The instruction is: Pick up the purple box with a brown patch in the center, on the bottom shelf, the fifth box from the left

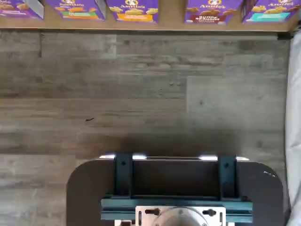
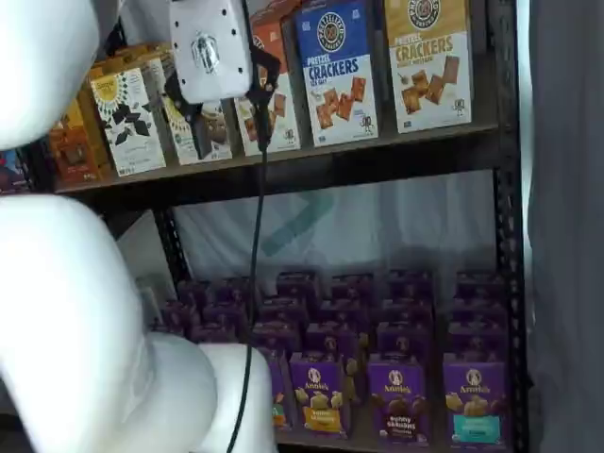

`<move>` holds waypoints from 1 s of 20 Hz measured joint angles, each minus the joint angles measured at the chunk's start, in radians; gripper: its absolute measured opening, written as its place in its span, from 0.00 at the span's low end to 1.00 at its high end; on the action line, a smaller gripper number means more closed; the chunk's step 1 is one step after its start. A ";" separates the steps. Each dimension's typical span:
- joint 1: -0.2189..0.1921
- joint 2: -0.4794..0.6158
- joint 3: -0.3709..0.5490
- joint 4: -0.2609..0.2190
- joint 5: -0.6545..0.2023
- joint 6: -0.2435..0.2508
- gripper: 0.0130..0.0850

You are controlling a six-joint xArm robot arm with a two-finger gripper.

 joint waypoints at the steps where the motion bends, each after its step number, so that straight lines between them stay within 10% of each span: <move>1: 0.023 -0.008 0.008 -0.025 -0.014 0.012 1.00; 20: 0.054 -0.051 0.152 -0.077 -0.155 0.031 1.00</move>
